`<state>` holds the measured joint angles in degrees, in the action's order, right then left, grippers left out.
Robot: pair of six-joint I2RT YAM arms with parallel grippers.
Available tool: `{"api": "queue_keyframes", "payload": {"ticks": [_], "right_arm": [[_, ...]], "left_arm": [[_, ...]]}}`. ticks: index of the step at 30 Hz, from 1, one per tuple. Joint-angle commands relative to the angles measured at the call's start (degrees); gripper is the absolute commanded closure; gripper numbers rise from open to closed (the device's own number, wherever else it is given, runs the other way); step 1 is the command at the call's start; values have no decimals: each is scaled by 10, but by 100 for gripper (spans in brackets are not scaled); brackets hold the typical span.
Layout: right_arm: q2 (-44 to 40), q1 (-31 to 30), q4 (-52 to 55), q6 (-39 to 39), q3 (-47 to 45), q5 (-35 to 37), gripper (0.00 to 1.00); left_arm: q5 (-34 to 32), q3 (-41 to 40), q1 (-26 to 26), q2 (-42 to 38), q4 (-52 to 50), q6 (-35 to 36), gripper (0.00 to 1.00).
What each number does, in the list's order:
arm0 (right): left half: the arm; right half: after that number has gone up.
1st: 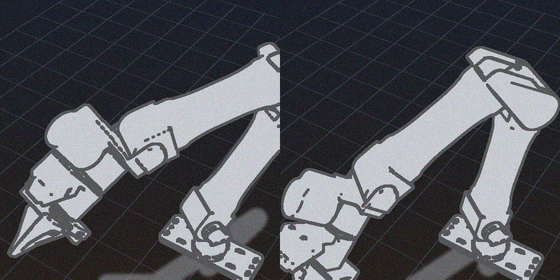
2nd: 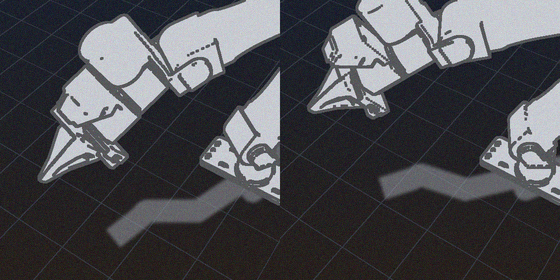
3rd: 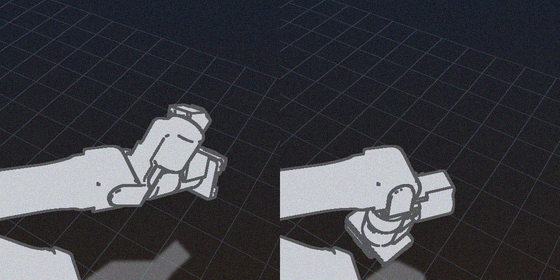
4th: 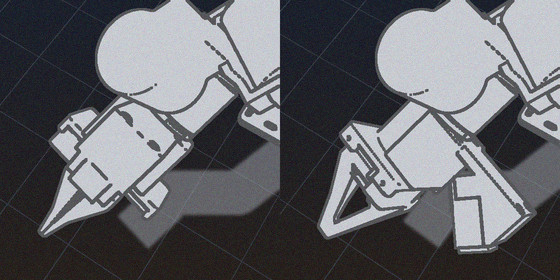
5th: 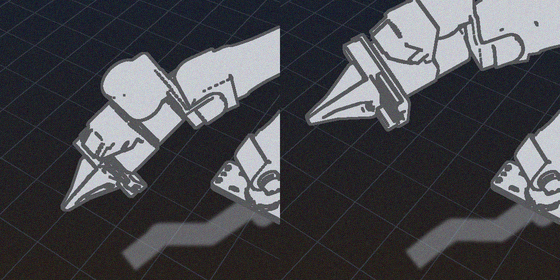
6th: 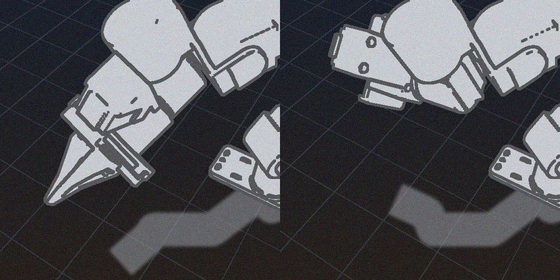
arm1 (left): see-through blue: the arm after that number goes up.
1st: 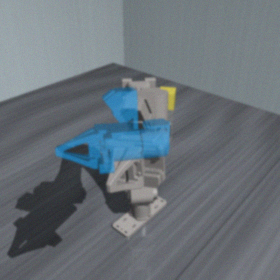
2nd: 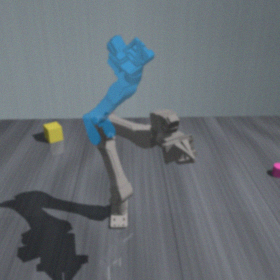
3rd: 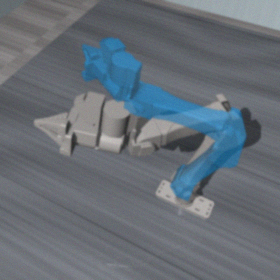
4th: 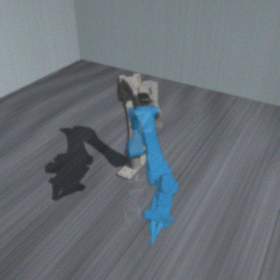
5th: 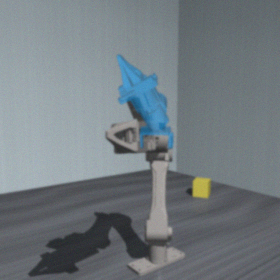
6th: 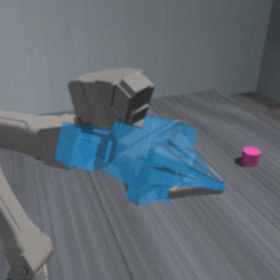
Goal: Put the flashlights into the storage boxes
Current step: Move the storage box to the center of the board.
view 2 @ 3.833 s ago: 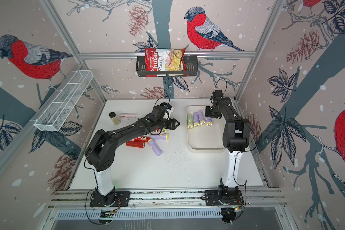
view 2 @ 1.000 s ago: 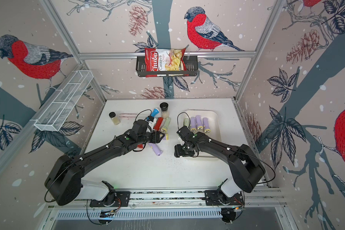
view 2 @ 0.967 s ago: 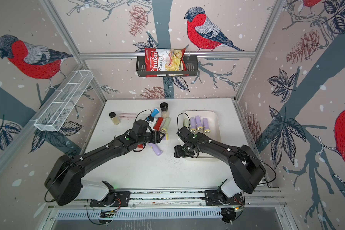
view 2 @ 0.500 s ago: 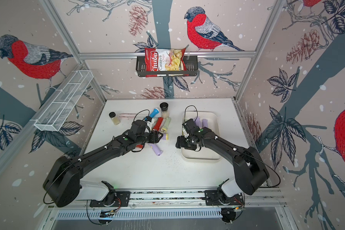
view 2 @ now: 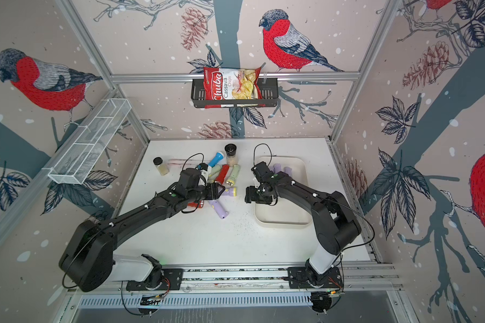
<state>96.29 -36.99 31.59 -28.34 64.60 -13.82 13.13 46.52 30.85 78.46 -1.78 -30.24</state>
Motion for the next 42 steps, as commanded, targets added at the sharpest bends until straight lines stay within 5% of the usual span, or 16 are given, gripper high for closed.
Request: {"api": "queue_keyframes", "payload": {"ticks": [1, 17, 19, 23, 42], "right_arm": [[17, -9, 3, 16, 15, 12, 33], [25, -68, 11, 4, -9, 8, 54], [17, -76, 12, -3, -21, 6, 53], [-8, -91, 10, -22, -41, 8, 36], [-106, -123, 24, -65, -130, 16, 35]], "left_arm": [[8, 5, -2, 1, 18, -5, 38], [15, -2, -2, 6, 22, -6, 38], [15, -3, -2, 5, 21, -6, 38], [15, -6, -2, 3, 20, -6, 38], [21, -23, -2, 2, 27, -12, 39]]}}
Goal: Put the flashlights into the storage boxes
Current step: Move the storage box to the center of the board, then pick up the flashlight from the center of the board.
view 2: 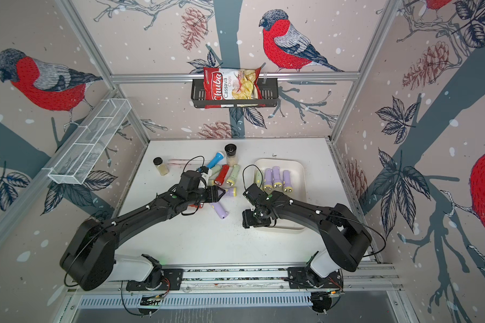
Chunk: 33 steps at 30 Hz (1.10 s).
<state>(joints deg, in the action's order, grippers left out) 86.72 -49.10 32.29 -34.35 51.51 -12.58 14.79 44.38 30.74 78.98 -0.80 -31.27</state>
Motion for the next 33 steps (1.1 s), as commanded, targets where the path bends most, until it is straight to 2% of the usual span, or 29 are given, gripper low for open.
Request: {"api": "queue_keyframes", "payload": {"ticks": [1, 9, 14, 23, 33], "right_arm": [[-13, -1, 21, -2, 9, 11, 35], [1, 1, 60, 46, 127, 67, 34], [37, 0, 71, 89, 207, 88, 34], [185, -18, 103, 173, 375, 85, 34], [354, -12, 134, 298, 557, 118, 32]], "left_arm": [[4, -3, -1, -3, 19, -3, 39], [12, 2, -1, 5, 24, -11, 39], [8, 3, -8, 0, 15, -9, 38], [-18, -10, -37, -35, -16, -14, 38], [-9, -60, -120, -99, -33, -19, 38]]}}
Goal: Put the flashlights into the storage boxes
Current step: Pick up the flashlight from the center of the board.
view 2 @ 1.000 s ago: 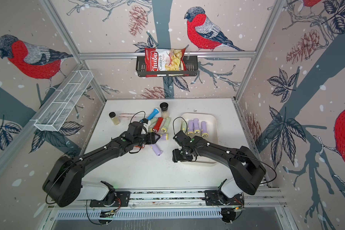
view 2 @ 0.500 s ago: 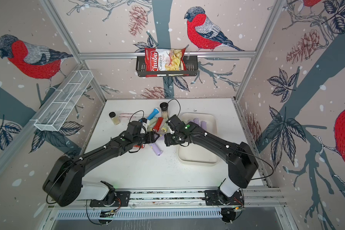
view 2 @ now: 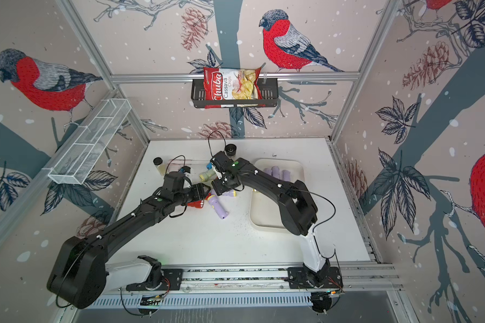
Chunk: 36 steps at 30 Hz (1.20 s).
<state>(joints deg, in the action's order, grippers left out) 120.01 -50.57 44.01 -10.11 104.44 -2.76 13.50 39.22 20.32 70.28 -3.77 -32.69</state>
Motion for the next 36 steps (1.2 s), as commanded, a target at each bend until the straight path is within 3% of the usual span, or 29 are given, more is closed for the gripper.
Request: {"api": "queue_keyframes", "payload": {"ticks": [1, 12, 26, 36], "right_arm": [[34, 2, 14, 69, 38, 24, 32], [129, 9, 8, 159, 115, 45, 32], [165, 6, 17, 190, 112, 21, 35], [183, 6, 26, 189, 126, 20, 46]], "left_arm": [[9, -14, -27, -18, -2, -5, 38], [56, -45, -104, -45, -1, -12, 38], [53, -46, -112, -44, -7, -9, 38], [58, -39, -112, -33, -7, -3, 38]]}}
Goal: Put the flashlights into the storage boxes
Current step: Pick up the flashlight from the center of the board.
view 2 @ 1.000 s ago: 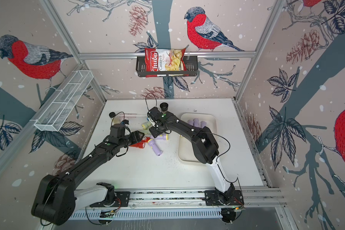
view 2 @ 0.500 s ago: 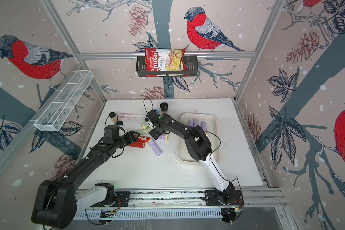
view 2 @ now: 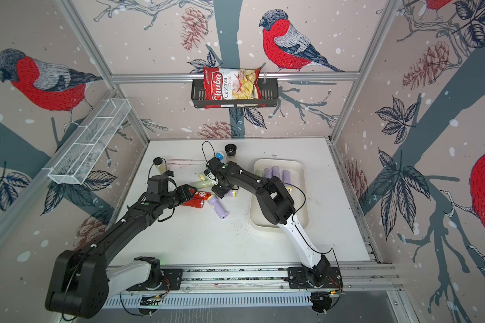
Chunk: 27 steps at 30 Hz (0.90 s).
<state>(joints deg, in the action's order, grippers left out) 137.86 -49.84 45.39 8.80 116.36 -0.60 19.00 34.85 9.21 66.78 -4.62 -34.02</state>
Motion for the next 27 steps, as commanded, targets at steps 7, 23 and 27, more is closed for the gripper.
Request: {"api": "queue_keyframes", "payload": {"ticks": [7, 23, 27], "right_arm": [[-8, -2, 20, -9, 15, 2, 60], [-182, 15, -53, -142, -115, -67, 68], [-244, 35, -74, -178, -174, -76, 68]], "left_arm": [[26, 14, -1, 16, -1, 29, 38], [30, 40, 61, 11, 19, 50, 38], [22, 58, 89, 35, 29, 47, 38]]}}
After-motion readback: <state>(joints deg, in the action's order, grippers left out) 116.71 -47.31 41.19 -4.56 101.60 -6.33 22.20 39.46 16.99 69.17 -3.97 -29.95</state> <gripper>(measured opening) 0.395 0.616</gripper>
